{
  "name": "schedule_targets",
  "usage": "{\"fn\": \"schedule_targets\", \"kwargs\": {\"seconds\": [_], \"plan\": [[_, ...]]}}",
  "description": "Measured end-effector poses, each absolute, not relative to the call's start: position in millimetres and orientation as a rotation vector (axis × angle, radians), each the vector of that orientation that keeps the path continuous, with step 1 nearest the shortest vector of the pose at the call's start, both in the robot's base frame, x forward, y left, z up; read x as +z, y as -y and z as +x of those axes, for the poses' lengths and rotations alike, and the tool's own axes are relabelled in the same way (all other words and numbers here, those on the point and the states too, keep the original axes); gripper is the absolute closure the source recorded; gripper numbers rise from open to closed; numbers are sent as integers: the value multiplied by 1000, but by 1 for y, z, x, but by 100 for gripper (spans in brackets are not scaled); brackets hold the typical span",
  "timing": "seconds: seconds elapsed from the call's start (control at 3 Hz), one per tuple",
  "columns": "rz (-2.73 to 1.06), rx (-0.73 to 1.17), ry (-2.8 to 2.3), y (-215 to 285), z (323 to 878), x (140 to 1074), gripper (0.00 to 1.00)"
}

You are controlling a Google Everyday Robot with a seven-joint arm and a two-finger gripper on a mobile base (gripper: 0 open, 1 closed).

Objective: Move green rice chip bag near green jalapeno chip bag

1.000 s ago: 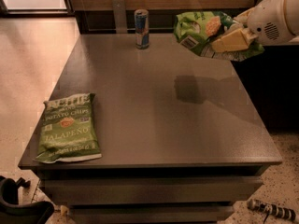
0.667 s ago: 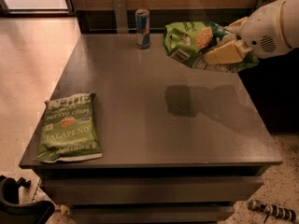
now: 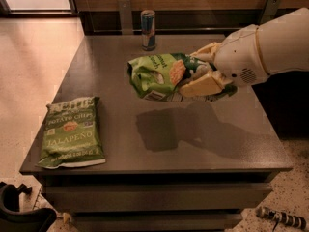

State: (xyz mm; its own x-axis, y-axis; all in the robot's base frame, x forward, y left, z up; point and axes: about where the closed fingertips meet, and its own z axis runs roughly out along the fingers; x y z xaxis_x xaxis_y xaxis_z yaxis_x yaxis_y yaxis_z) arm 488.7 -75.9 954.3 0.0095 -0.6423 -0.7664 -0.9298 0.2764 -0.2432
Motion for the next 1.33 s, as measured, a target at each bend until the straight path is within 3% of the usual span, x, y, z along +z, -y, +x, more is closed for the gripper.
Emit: {"fn": "schedule_targets", "kwargs": {"seconds": [0.33, 0.67, 1.33], "plan": [[-1623, 486, -1626, 43, 467, 942, 100], [-1669, 495, -1604, 35, 461, 939, 88], [-1676, 493, -1600, 31, 460, 941, 41]]}}
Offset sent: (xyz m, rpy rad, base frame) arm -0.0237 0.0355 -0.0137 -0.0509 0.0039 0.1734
